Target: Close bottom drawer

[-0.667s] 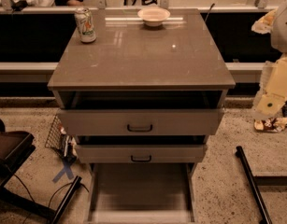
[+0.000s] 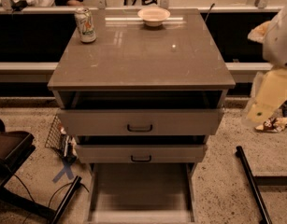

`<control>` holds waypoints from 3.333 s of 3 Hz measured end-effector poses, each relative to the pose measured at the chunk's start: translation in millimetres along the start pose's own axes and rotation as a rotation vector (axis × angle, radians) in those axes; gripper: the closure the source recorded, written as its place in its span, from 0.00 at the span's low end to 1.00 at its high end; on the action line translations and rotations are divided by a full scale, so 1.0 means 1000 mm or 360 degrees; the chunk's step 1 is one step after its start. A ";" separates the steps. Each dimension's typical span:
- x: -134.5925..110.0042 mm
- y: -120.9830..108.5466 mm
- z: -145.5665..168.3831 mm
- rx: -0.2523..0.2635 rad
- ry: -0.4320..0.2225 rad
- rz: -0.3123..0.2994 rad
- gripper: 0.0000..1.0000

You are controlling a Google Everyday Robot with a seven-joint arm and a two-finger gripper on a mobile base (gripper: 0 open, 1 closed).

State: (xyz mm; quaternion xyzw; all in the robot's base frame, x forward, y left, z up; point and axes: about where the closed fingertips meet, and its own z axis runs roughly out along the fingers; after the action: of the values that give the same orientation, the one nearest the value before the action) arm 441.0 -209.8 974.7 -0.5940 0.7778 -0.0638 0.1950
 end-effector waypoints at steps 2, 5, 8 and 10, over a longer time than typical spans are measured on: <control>0.037 0.047 0.079 0.0169 0.0136 -0.0093 0.00; 0.100 0.095 0.229 0.0206 0.0272 -0.0172 0.00; 0.119 0.220 0.357 -0.0067 0.0300 -0.0308 0.00; 0.158 0.311 0.450 -0.0296 0.0278 -0.0079 0.41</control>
Offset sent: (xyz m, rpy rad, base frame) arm -0.0025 -0.0257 -0.2596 -0.2245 -0.1983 0.0256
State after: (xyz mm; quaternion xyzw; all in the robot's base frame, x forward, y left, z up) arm 297.4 -211.2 423.6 -0.6207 0.7795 -0.0477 0.0689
